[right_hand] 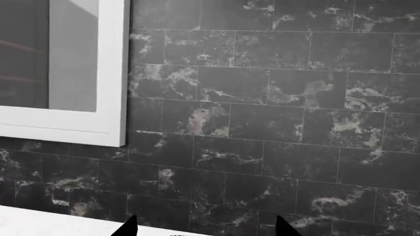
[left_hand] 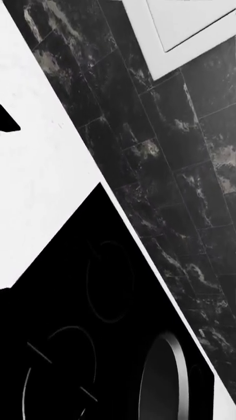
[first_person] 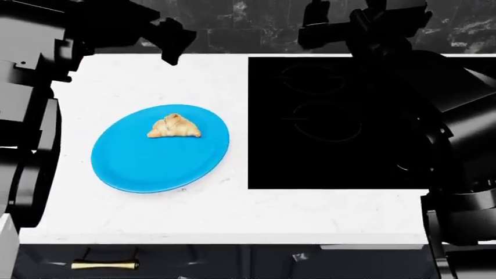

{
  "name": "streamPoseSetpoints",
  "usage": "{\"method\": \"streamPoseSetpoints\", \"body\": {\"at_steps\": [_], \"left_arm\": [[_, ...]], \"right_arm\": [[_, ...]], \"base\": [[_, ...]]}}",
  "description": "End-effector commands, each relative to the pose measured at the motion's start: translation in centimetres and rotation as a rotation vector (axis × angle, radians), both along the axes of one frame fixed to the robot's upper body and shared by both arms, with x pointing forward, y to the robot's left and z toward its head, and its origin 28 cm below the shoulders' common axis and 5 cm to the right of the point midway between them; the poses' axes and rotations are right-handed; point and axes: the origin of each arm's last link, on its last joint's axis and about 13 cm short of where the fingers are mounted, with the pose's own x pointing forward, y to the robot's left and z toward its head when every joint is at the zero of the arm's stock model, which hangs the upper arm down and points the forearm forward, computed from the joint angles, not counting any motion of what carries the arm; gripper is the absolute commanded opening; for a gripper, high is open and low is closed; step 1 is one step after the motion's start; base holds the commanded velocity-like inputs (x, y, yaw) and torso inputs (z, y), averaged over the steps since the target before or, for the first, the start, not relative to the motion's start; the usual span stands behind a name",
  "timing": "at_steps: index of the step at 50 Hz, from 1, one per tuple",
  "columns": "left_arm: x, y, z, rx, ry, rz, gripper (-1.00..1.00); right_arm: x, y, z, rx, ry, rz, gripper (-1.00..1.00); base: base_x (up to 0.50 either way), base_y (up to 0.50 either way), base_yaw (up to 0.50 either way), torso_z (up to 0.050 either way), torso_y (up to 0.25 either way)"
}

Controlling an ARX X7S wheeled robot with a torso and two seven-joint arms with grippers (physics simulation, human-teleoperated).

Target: Pick the croissant and place it on the pan. Then turn on the stove to warm the croissant.

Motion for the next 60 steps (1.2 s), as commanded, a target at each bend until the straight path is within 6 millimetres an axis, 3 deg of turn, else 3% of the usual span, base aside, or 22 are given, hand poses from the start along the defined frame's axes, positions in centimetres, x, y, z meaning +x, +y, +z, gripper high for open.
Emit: {"method": "streamPoseSetpoints", "body": {"at_steps": [1, 11, 21, 34, 40, 48, 60], "left_arm": [[-0.3, 0.0, 0.5, 0.086, 0.099, -0.051, 1.0], [-0.4, -0.7, 0.6, 0.138, 0.213, -0.19, 1.0], [-0.4, -0.7, 0.7, 0.138, 0.214, -0.195, 1.0], [-1.2, 0.6, 2.8, 0.25, 0.283, -0.245, 1.0], [-1.2, 0.4, 2.6, 0.283, 0.337, -0.304, 1.0], [-2.8, 0.3, 2.2, 0.449, 0.407, -0.367, 1.0], [-1.2, 0.3, 1.6, 0.554, 0.465, -0.324, 1.0]], "right_arm": [[0.4, 0.0, -0.2, 0.023, -0.011, -0.001, 1.0], [1.2, 0.2, -0.4, 0.015, 0.012, -0.015, 1.0], [1.2, 0.2, -0.3, 0.017, 0.012, -0.018, 1.0], [1.3, 0.3, -0.3, 0.013, 0.01, -0.005, 1.0], [1.3, 0.3, -0.2, 0.011, 0.008, 0.001, 1.0], [1.3, 0.3, -0.5, 0.016, 0.01, 0.0, 1.0], [1.5, 0.3, -1.0, 0.021, 0.021, 0.007, 1.0]], "base": [[0.0, 0.0, 0.0, 0.0, 0.0], [0.0, 0.0, 0.0, 0.0, 0.0], [0.0, 0.0, 0.0, 0.0, 0.0], [0.0, 0.0, 0.0, 0.0, 0.0], [0.0, 0.0, 0.0, 0.0, 0.0], [0.0, 0.0, 0.0, 0.0, 0.0], [0.0, 0.0, 0.0, 0.0, 0.0]]}}
